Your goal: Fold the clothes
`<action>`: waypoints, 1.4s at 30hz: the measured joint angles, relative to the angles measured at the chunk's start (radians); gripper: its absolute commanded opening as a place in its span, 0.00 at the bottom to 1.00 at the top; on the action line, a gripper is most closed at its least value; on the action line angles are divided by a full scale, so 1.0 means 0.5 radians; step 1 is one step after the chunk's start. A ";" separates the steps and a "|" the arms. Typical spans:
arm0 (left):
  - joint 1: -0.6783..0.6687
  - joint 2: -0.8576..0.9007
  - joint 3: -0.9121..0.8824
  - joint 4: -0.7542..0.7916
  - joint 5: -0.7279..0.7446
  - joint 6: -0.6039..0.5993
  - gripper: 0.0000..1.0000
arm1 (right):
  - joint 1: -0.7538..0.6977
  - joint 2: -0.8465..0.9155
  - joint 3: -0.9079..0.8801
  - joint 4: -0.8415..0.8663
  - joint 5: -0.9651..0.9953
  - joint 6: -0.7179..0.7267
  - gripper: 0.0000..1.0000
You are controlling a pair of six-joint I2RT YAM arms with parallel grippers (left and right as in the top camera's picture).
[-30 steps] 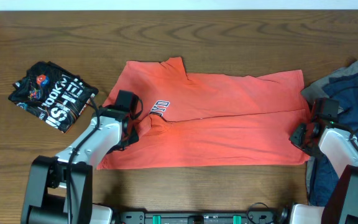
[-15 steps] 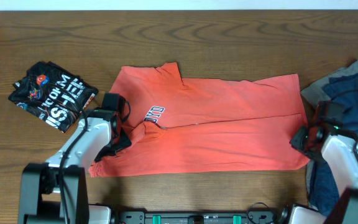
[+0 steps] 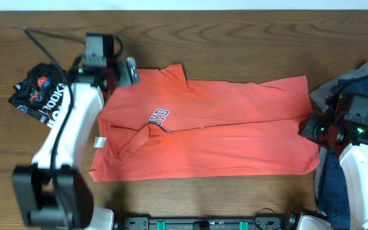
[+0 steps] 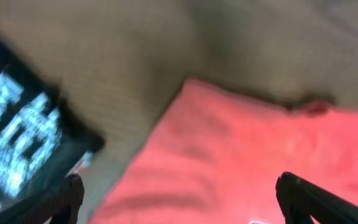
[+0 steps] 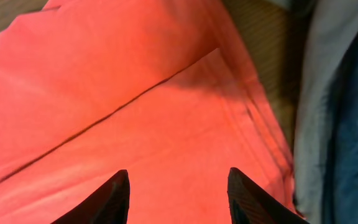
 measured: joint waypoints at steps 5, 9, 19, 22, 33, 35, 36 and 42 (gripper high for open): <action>0.059 0.363 0.144 0.233 0.204 0.188 0.99 | 0.000 0.000 0.000 -0.016 -0.014 -0.011 0.50; 0.061 0.591 0.169 0.373 0.275 0.311 0.99 | 0.000 0.000 0.000 -0.027 -0.017 -0.013 0.50; 0.060 0.884 0.178 0.531 0.423 0.408 0.63 | 0.000 0.000 0.000 -0.034 -0.017 -0.019 0.47; 0.060 0.888 0.178 0.522 0.459 0.425 0.19 | 0.000 0.001 0.000 -0.020 -0.018 -0.019 0.46; 0.061 0.851 0.185 0.263 0.583 0.231 0.06 | 0.000 0.293 0.057 0.201 -0.031 -0.021 0.47; 0.061 0.828 0.185 0.200 0.618 0.211 0.06 | 0.001 0.404 0.140 0.233 -0.031 -0.024 0.48; 0.061 0.805 0.185 0.157 0.632 0.199 0.06 | 0.004 0.476 0.211 0.246 -0.031 -0.026 0.49; 0.061 0.637 0.185 -0.028 0.671 0.171 0.06 | 0.059 0.839 0.562 0.471 -0.019 -0.041 0.54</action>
